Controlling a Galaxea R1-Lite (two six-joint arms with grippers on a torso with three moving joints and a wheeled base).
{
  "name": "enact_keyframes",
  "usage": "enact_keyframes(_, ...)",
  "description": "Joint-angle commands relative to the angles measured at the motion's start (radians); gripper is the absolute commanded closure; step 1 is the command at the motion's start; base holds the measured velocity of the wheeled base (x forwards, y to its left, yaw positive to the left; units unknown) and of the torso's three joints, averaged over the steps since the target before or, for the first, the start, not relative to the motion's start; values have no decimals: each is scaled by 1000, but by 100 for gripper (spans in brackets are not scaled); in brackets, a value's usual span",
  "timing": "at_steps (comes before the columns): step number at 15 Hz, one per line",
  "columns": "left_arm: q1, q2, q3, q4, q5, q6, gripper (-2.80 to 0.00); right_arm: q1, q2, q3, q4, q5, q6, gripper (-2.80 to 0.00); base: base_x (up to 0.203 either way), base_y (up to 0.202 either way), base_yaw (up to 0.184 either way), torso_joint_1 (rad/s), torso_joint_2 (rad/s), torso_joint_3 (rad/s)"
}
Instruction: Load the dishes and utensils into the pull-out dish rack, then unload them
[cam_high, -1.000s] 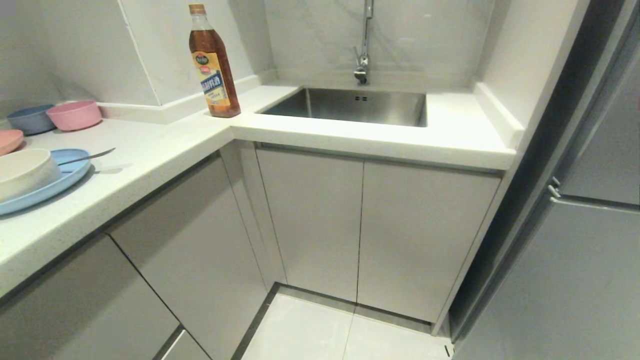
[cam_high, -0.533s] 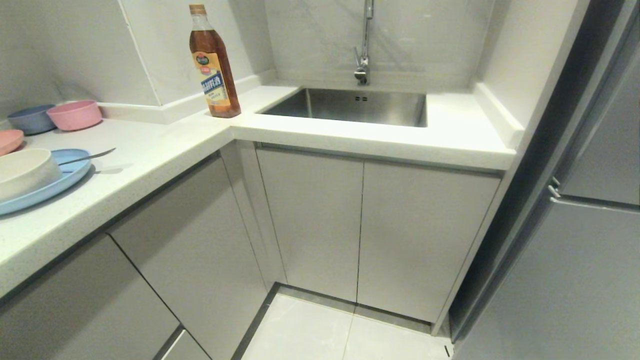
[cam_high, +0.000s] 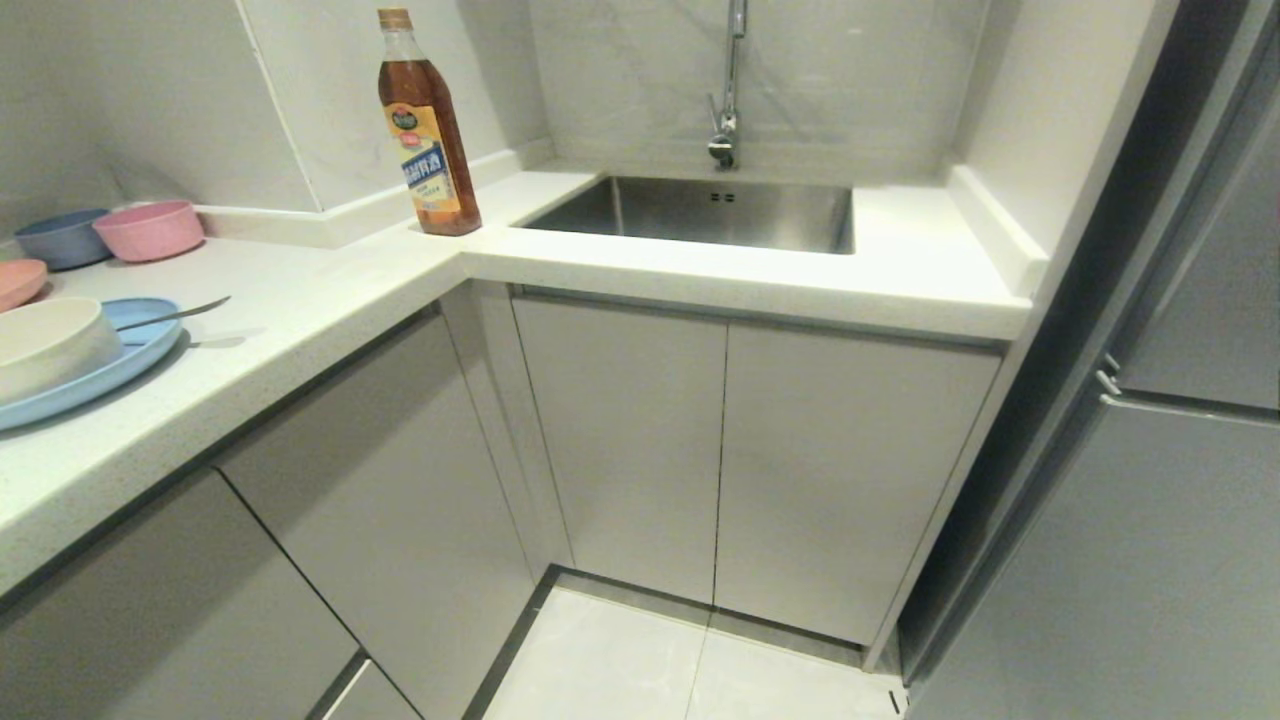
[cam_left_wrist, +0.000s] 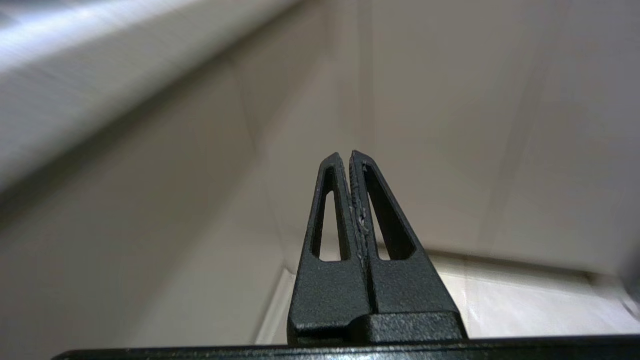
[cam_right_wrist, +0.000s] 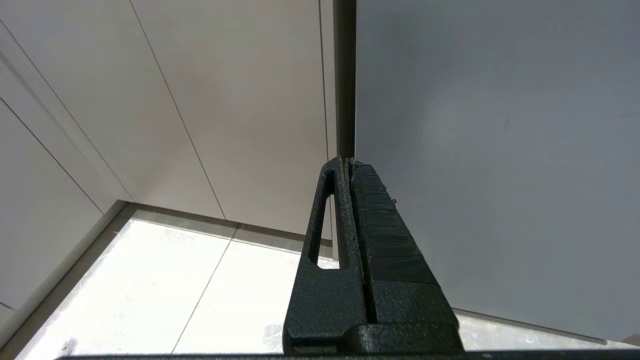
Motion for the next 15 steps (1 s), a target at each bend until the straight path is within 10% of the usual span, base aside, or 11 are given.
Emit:
enact_keyframes(1,0,0,12,7,-22,-2,0,0,0,0,0,0,1,0,0,0,0,0,0,0)
enact_keyframes(15,0,0,12,87,-48,-52,0,0,0,0,0,0,1,0,0,0,0,0,0,0)
